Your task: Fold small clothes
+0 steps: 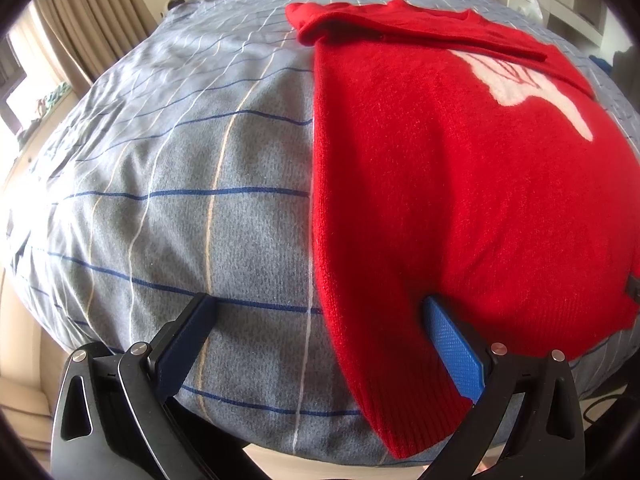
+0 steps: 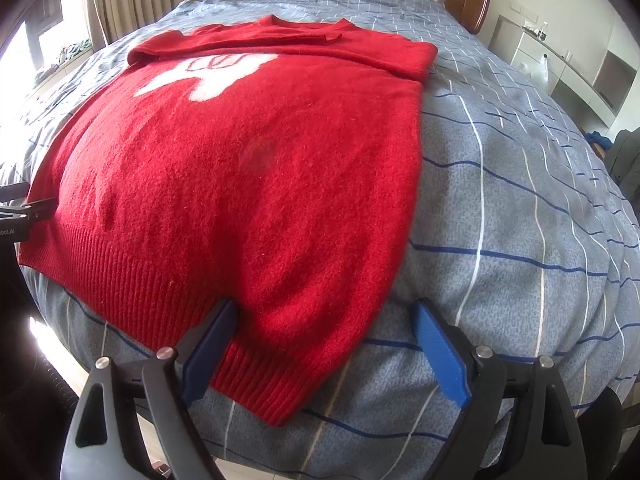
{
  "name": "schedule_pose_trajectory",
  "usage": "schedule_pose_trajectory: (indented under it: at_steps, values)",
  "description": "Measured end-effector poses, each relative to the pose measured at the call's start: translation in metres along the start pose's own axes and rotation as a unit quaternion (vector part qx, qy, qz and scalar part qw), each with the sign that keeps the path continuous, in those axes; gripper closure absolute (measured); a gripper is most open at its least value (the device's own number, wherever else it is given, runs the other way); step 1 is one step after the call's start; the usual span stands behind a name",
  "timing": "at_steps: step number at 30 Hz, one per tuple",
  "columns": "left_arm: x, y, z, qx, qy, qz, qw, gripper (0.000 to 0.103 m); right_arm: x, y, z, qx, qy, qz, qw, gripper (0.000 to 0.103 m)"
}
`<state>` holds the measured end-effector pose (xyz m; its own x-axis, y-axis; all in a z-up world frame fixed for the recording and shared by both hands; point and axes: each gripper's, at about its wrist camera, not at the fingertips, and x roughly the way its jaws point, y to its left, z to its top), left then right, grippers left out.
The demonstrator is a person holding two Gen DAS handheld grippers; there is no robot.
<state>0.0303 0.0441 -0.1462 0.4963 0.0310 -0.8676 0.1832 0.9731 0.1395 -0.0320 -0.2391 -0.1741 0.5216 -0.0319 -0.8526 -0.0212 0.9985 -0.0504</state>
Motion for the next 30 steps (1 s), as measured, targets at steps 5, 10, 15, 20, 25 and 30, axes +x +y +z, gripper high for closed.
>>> schedule_pose_trajectory:
  at_steps: [5, 10, 15, 20, 25, 30]
  values:
    - [-0.0009, -0.0009, -0.0019, 0.002, -0.001, 0.002, 1.0000, 0.000, 0.0003, 0.0000, -0.0003, 0.001, 0.000, 0.000, 1.000, 0.014]
    - [-0.0008, -0.0011, -0.0017, 0.002, -0.001, 0.002, 1.0000, 0.000, 0.0003, -0.0001, -0.0003, 0.001, 0.000, 0.000, 1.000, 0.014]
    - [-0.0007, -0.0013, -0.0019, 0.002, -0.001, 0.002, 1.0000, 0.000, 0.0011, 0.0003, -0.0003, -0.001, 0.000, -0.001, 1.000, 0.014]
    - [-0.0012, -0.0015, -0.0033, 0.003, 0.001, 0.002, 1.0000, 0.000, 0.0017, 0.0001, -0.0006, -0.002, 0.001, -0.002, 1.000, 0.013]
    - [-0.0012, -0.0018, -0.0038, 0.004, 0.001, 0.004, 1.0000, 0.000, 0.0024, -0.0001, -0.0008, -0.002, 0.002, -0.002, 1.000, 0.013]
    - [-0.0012, -0.0019, -0.0037, 0.006, 0.001, 0.005, 1.0000, 0.000, 0.0021, 0.0001, -0.0009, -0.002, 0.001, -0.002, 1.000, 0.013]
